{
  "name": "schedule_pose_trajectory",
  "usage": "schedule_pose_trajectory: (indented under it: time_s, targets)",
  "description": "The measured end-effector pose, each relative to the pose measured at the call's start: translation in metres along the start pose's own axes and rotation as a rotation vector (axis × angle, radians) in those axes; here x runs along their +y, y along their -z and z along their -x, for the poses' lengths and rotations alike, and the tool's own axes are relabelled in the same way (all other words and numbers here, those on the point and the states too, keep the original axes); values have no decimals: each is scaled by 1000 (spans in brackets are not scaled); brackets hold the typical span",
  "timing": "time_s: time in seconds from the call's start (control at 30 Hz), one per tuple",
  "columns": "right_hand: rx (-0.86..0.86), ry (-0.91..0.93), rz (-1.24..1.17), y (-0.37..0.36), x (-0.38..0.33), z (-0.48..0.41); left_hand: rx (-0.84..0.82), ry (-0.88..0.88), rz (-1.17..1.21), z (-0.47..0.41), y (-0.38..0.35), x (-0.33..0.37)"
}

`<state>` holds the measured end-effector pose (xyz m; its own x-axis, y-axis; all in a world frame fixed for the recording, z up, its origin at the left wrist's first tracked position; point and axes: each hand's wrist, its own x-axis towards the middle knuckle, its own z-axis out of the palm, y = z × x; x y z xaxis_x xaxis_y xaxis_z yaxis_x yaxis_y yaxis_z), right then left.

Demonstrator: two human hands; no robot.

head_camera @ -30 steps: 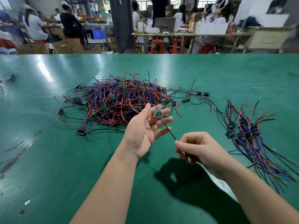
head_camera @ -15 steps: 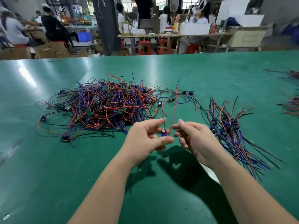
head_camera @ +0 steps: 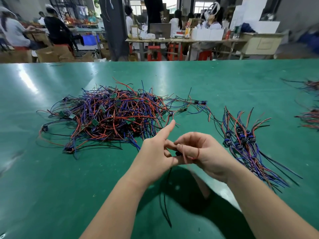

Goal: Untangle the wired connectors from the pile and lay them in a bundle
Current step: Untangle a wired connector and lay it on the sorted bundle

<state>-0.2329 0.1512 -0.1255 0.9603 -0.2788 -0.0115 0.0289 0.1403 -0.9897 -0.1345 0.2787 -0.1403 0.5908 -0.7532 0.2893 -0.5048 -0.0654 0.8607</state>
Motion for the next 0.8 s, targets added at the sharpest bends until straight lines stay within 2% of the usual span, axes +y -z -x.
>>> schedule_pose_trajectory:
  time_s: [0.07,0.23,0.33,0.4,0.53,0.6,0.67,0.8]
  targets:
    - [61,46,100,4,-20,-12,55,38,-8,-2,3,-3]
    - [474,296,427,51,-93,-70,253,154,-150,-7,16,-10]
    - [579,371,663,76,-111,-108,353,236,-194,-8,21,-14]
    - [561,269,812,90,-105,-125,367,271,-201,-8,23,-14]
    - [379,-77,1201,104,-71,-138,367,335,-204,-7,22,-15]
    - [311,-179,1407,96,-55,-141,371,359,-192,-7,21,-16]
    - [290,-125,1505,76,-41,-146,356,377,-195,-7,21,-15]
    - [207,239,1310,9,-25,-149,337,370,-212,-6,19,-13]
